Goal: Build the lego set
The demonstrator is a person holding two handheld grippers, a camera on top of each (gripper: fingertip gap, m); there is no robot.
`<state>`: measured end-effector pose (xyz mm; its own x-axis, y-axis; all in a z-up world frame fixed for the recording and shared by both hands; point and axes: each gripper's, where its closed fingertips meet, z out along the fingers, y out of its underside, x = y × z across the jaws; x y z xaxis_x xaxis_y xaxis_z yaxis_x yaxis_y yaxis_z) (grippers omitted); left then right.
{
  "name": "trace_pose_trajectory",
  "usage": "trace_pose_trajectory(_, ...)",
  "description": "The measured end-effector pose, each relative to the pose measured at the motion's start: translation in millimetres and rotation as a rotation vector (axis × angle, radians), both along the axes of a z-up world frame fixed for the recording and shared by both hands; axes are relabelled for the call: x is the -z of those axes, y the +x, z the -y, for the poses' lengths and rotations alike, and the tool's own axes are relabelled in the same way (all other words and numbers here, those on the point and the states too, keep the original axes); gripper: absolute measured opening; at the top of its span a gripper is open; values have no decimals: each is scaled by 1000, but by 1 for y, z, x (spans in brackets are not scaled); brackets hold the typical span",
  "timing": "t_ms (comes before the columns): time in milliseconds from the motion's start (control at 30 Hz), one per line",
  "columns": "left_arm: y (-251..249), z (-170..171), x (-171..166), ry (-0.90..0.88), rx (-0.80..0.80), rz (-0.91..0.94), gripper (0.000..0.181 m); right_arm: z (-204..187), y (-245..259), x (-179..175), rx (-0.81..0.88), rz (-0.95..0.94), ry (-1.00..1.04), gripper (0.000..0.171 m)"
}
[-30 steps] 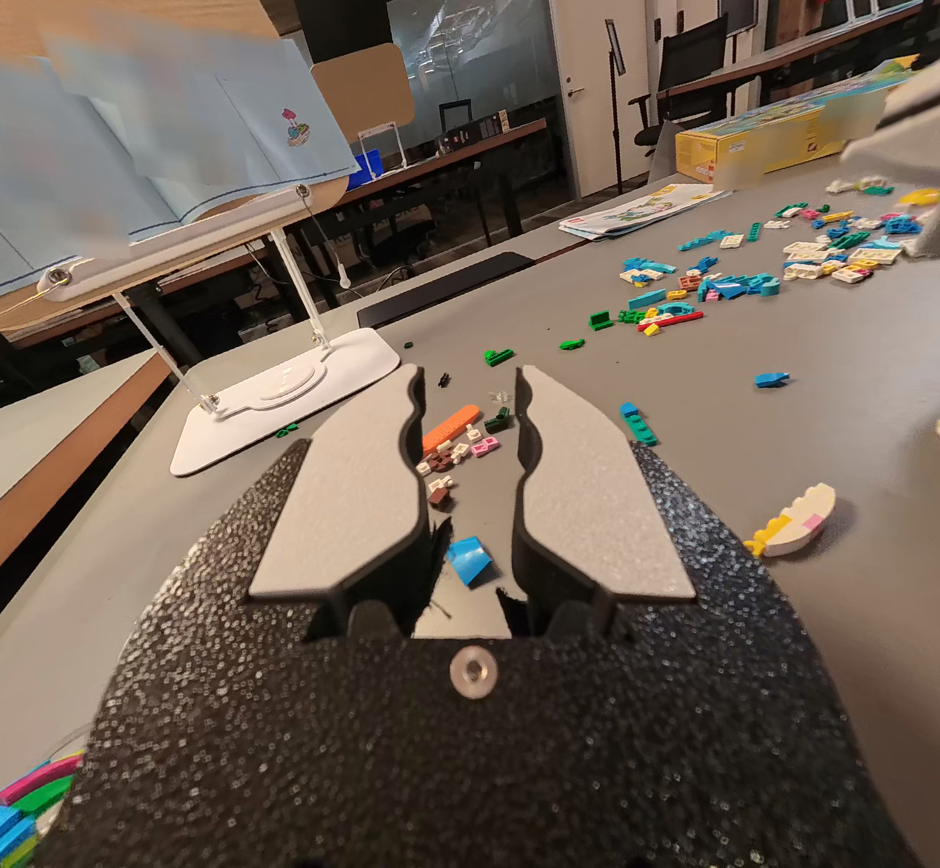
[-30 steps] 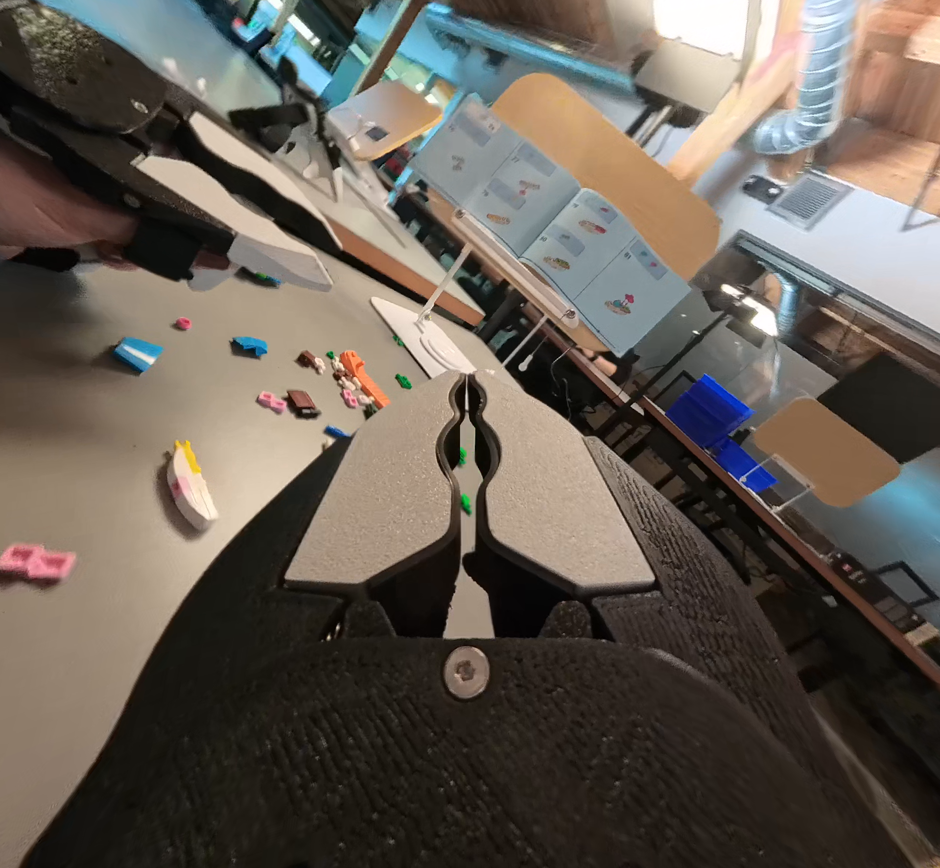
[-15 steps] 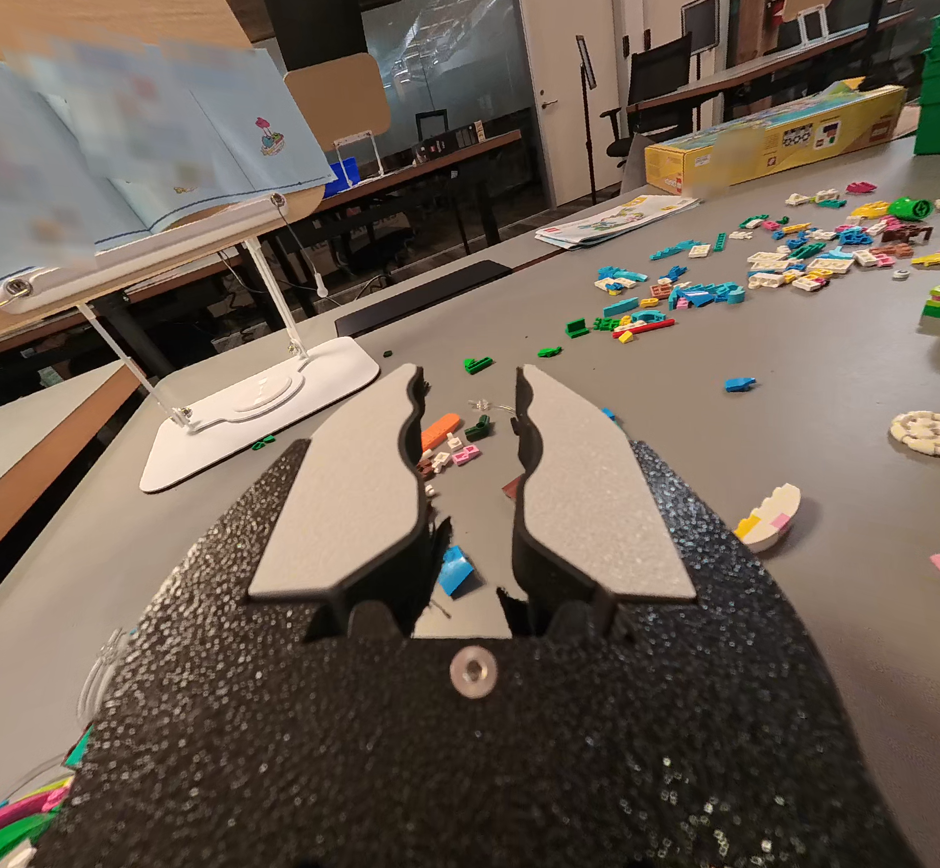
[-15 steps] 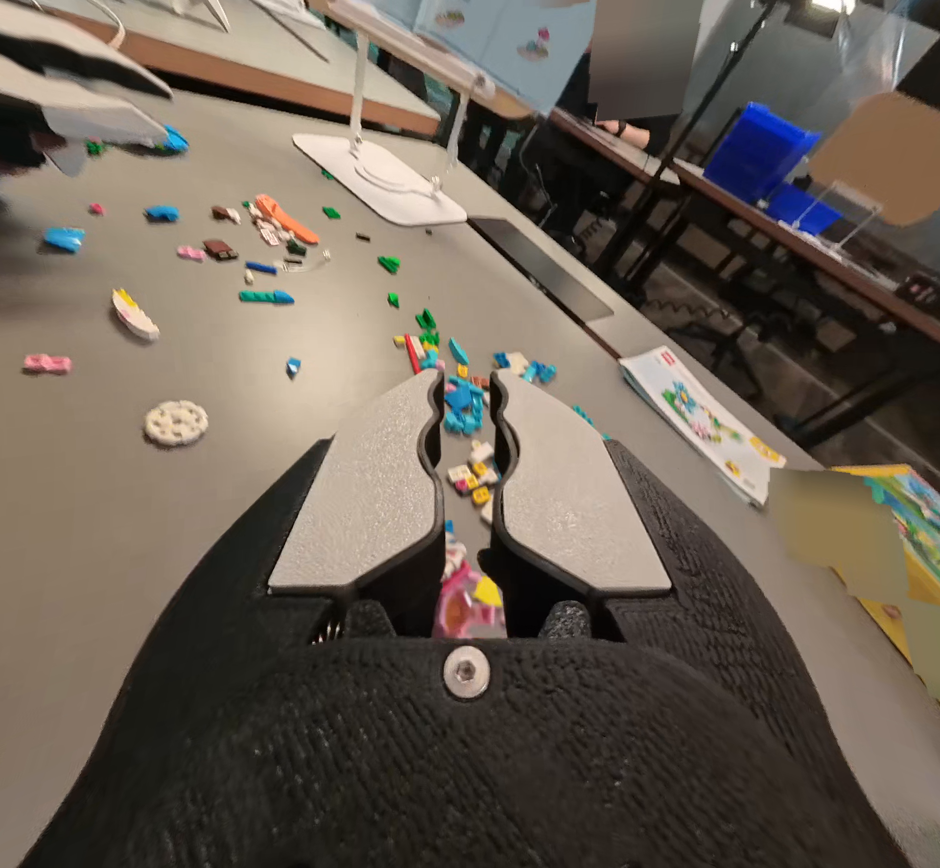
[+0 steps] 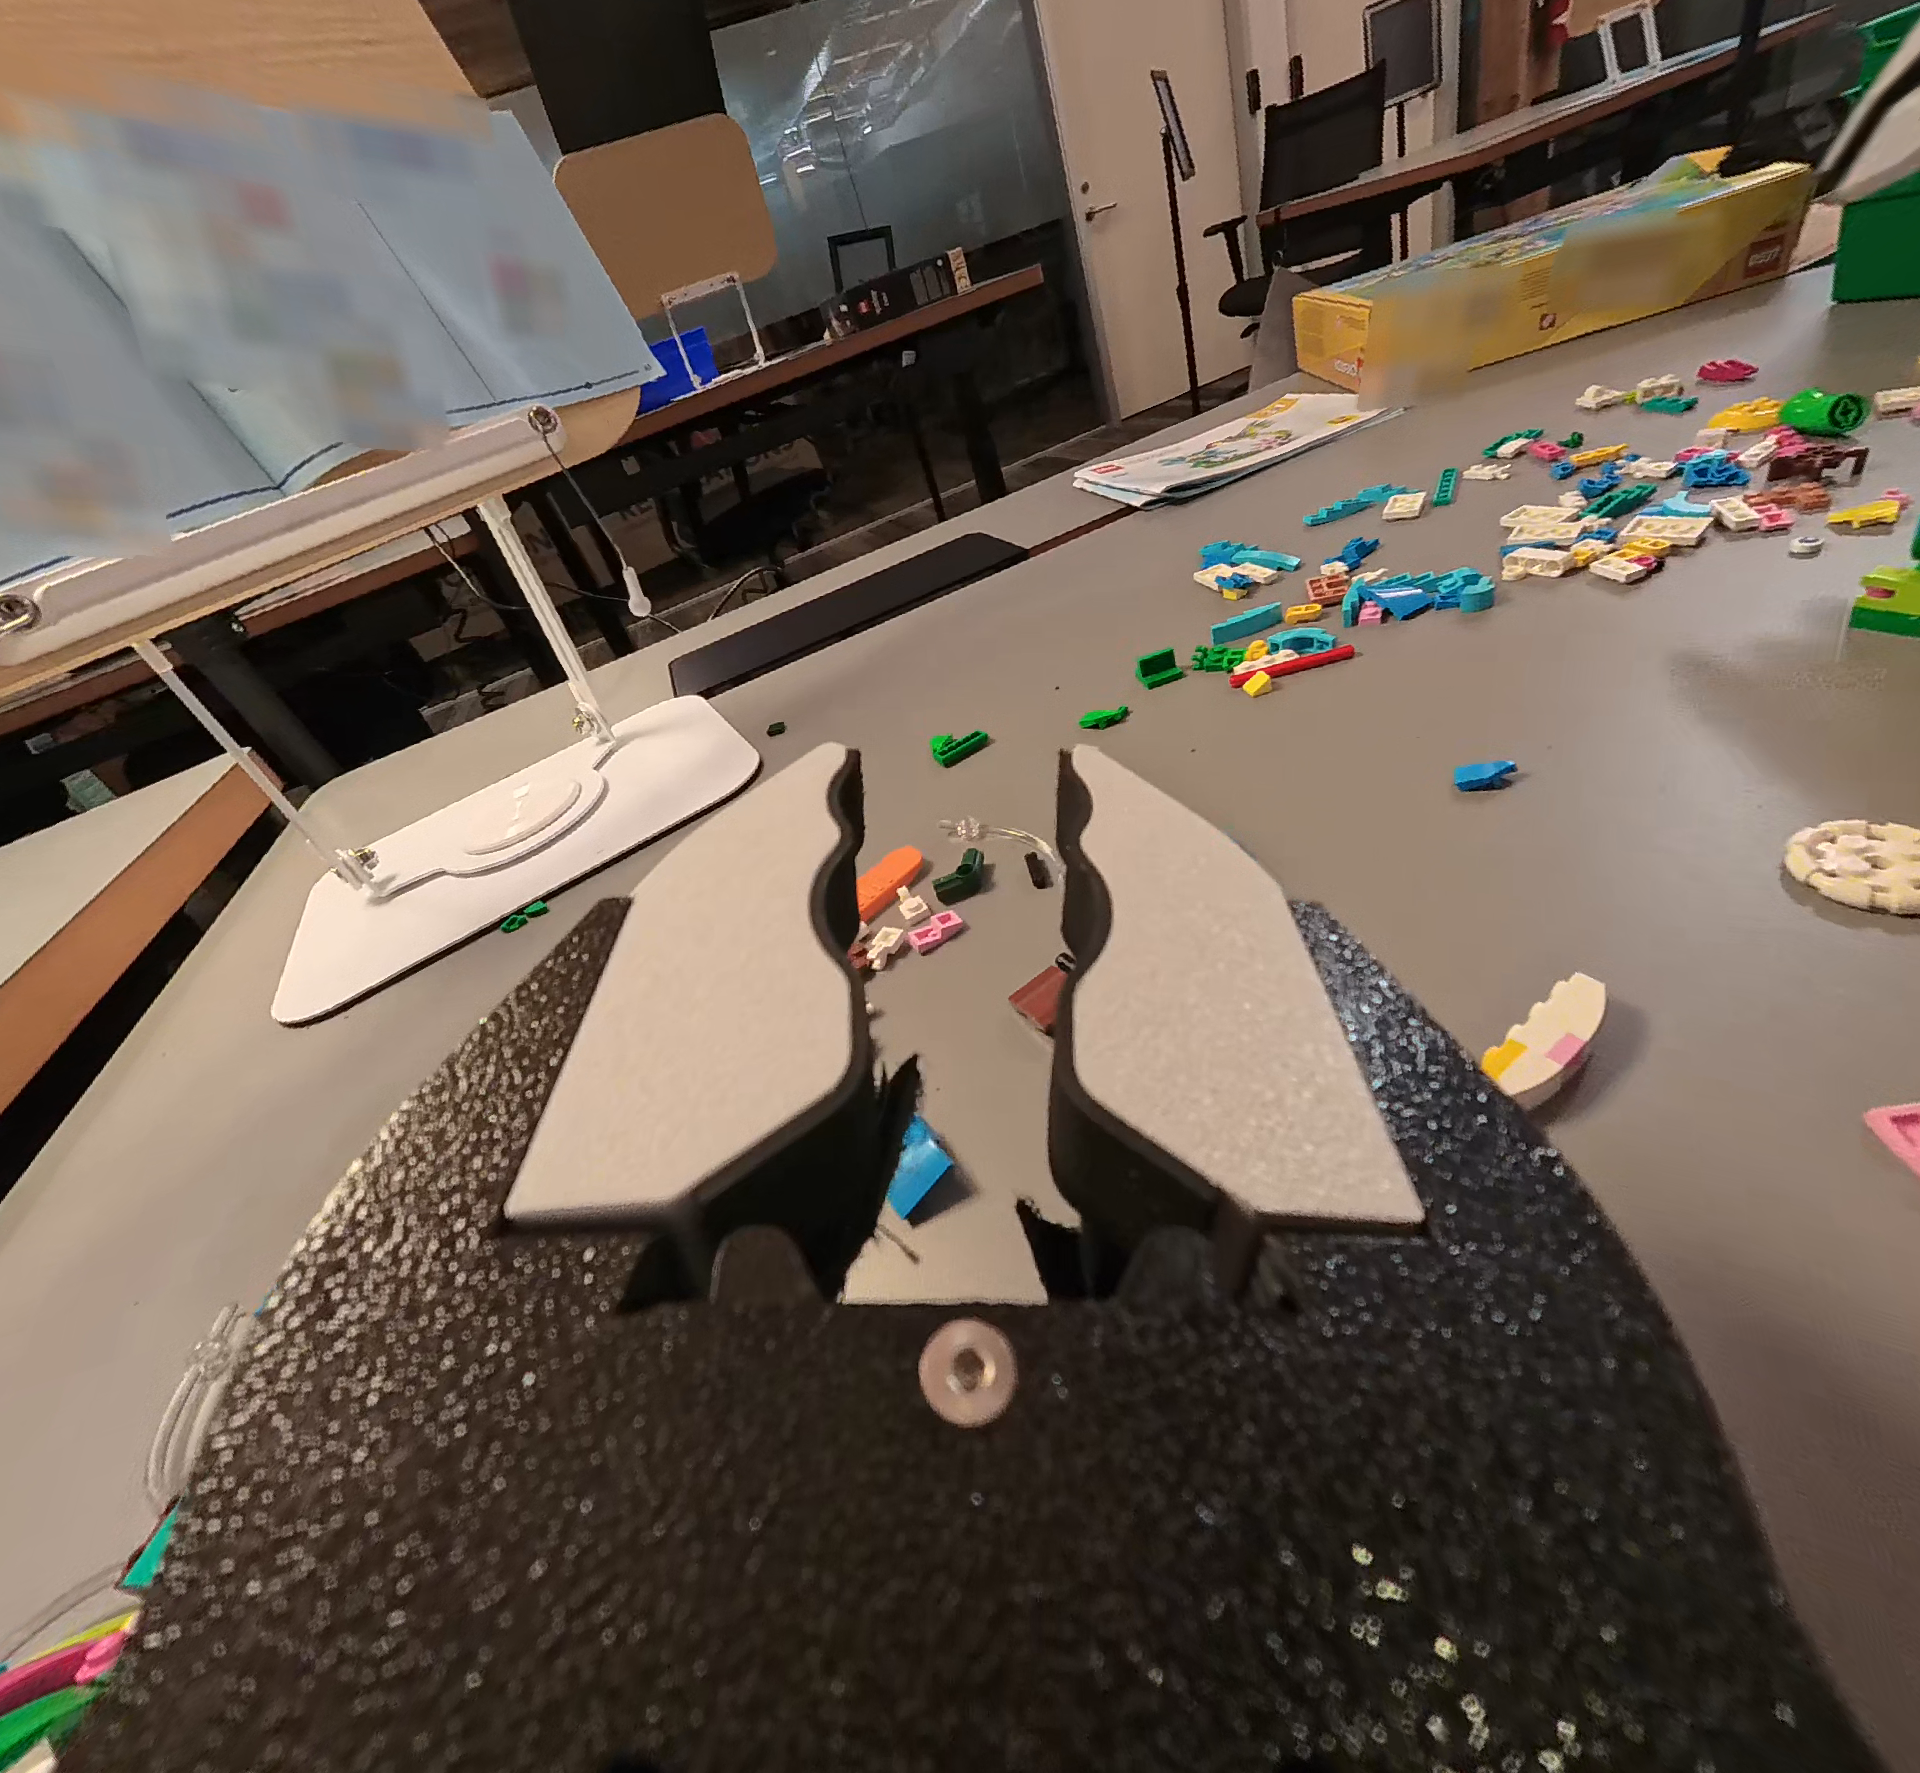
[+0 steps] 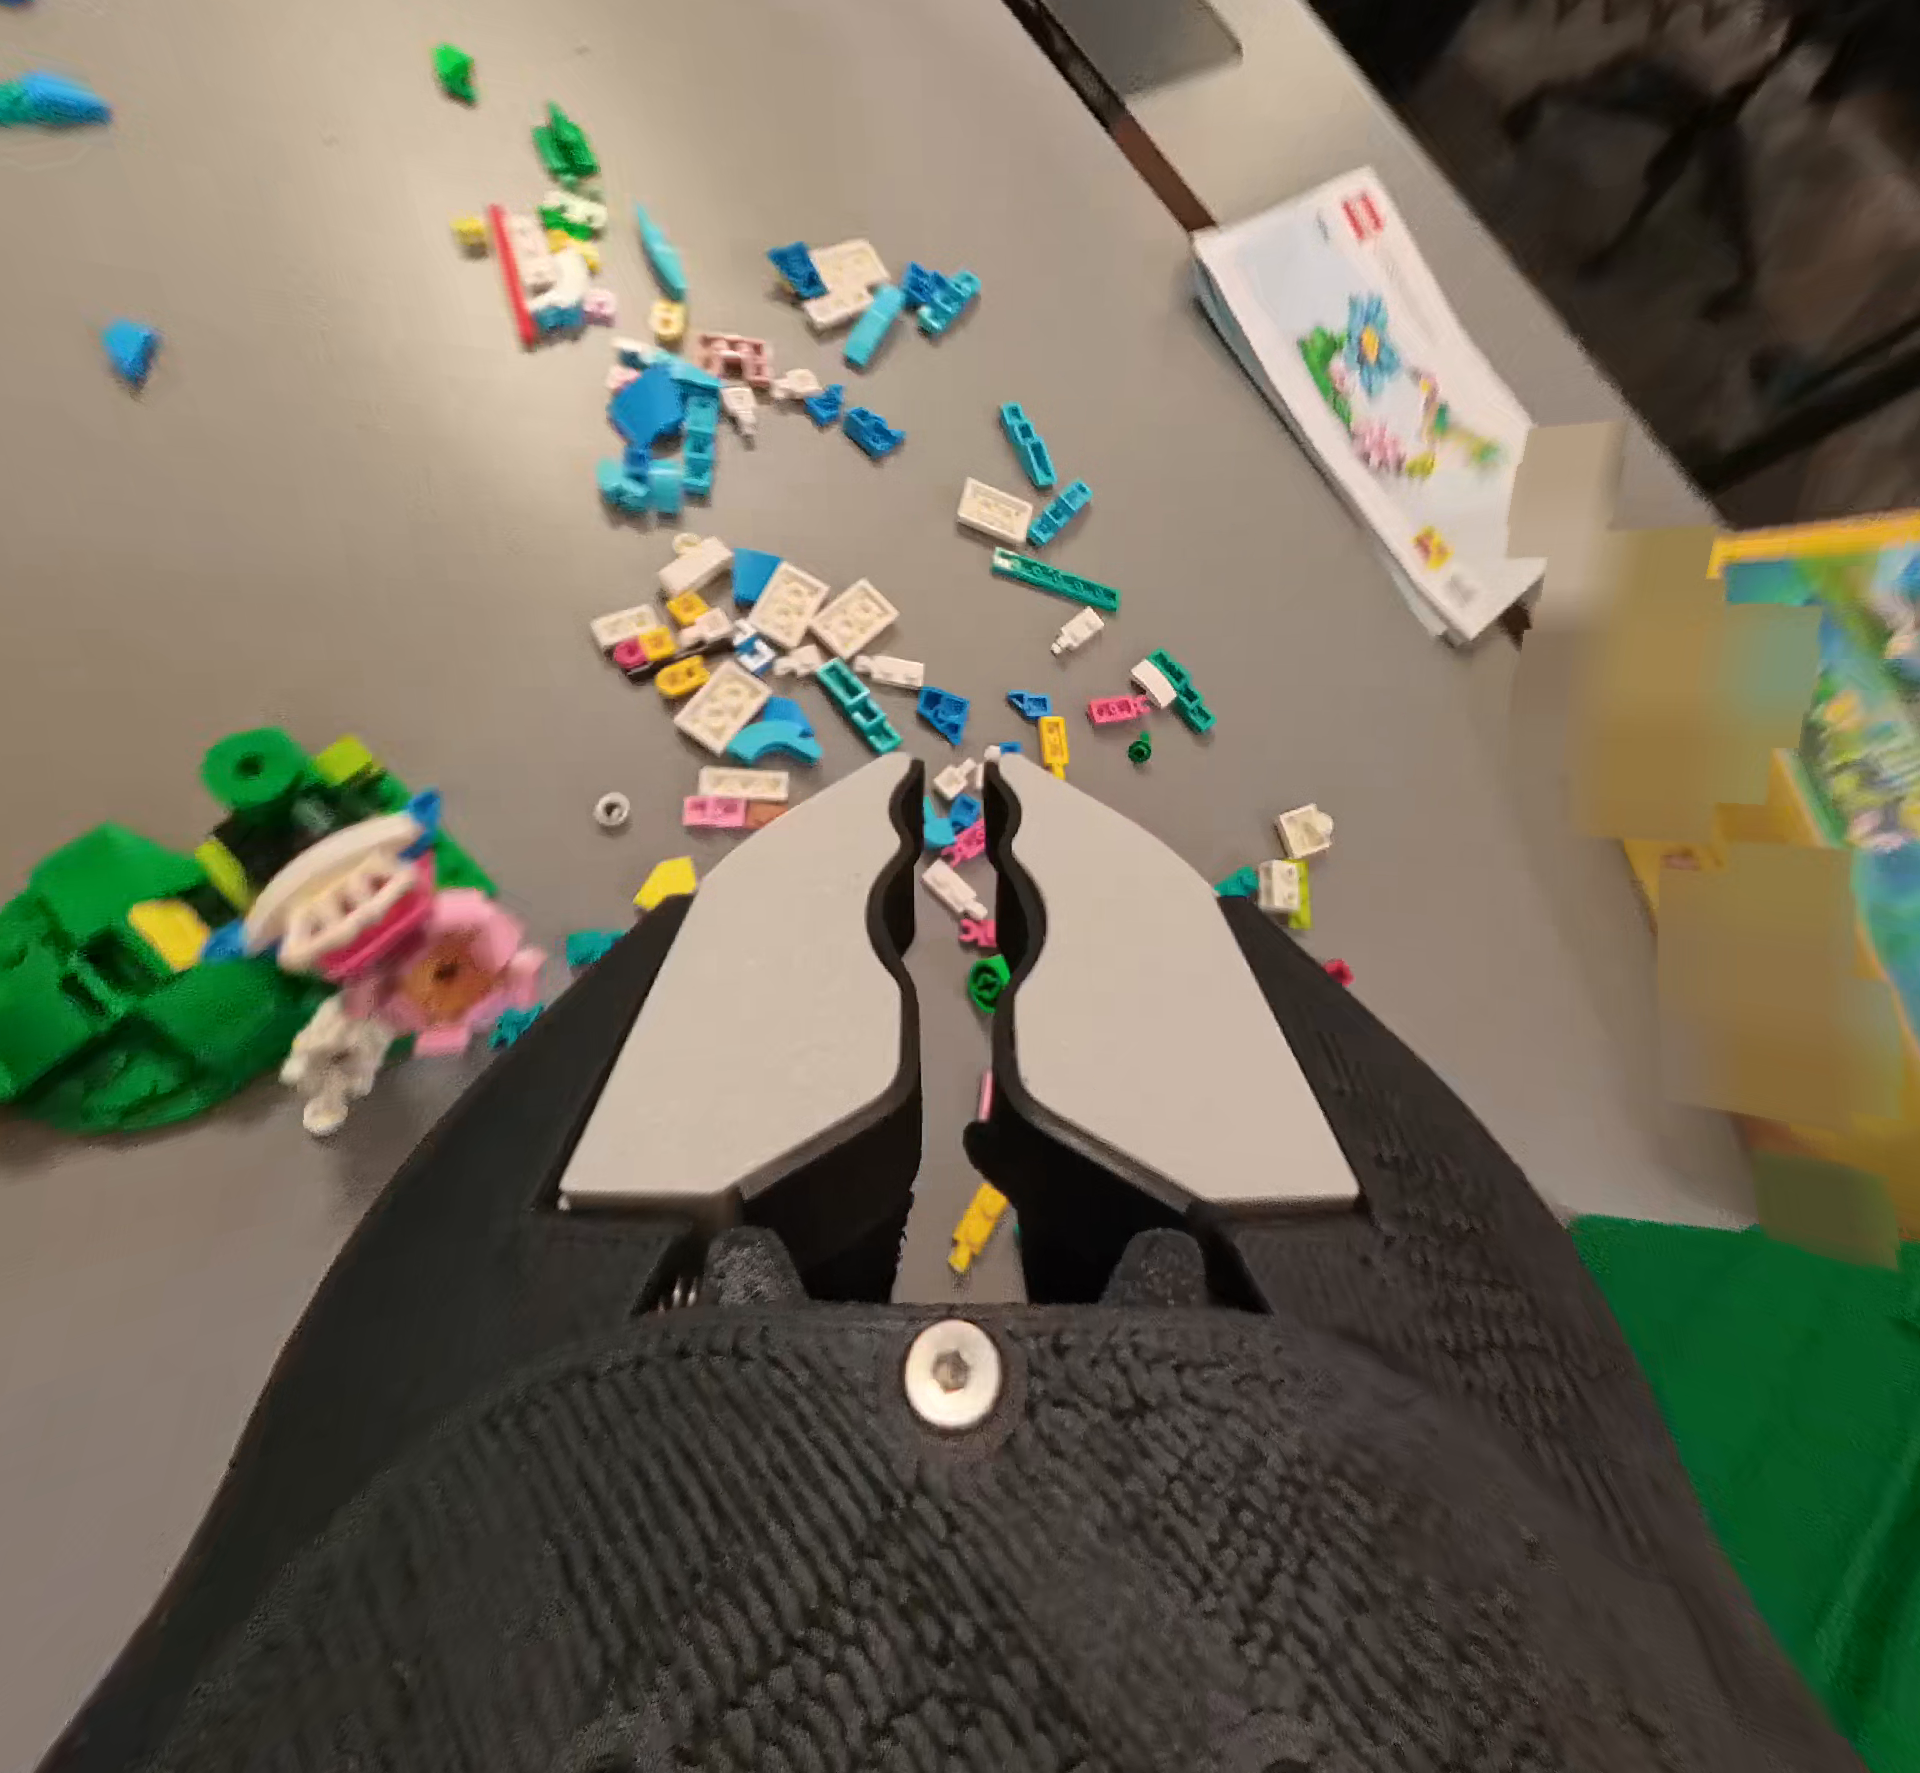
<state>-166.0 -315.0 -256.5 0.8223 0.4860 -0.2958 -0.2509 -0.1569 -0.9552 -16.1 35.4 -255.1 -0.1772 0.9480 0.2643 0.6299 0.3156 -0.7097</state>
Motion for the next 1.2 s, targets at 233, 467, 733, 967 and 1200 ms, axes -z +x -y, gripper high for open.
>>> trace_pose_trajectory(233,1,-1,2,-14,6,-2,35,-37,-57,49,366,282,-554,8)
trace_pose_trajectory(467,1,-3,4,-22,13,8,36,-54,-64,88,527,534,-515,15)
trace_pose_trajectory(733,3,-4,6,-32,26,13,38,-72,-68,101,551,541,-365,4)
trace_pose_trajectory(967,15,-8,-4,-1,57,-20,36,5,-101,42,145,162,-623,3)
trace_pose_trajectory(1200,70,-50,-19,-7,262,-38,37,163,-74,-8,-310,33,-823,3)
